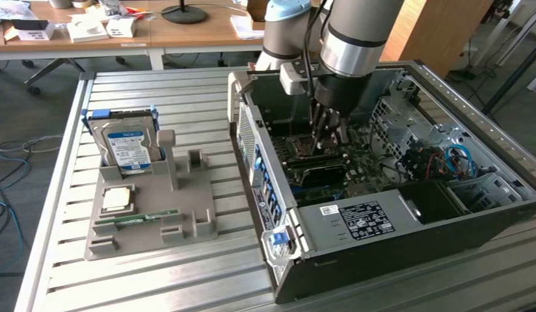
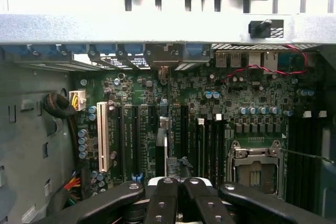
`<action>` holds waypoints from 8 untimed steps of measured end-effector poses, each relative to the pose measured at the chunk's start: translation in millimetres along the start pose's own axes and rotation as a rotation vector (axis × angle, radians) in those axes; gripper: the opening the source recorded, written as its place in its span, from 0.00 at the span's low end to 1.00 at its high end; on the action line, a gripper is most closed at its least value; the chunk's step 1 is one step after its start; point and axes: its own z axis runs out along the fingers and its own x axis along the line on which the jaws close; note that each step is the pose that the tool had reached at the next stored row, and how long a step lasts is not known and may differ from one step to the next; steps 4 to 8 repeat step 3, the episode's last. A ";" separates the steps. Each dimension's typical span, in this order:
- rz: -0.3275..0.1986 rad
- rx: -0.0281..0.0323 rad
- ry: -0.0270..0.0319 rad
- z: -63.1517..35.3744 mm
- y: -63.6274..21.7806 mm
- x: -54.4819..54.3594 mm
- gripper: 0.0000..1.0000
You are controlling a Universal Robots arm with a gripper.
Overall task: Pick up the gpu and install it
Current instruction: 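Press down on the gpu until it lock into place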
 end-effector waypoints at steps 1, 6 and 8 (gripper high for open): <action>0.000 0.0000 0.0000 0.0 0.0 0.0 0.11; 0.000 0.0000 0.0000 0.0 0.0 0.0 0.11; 0.000 0.0000 0.0000 0.0 0.0 0.0 0.11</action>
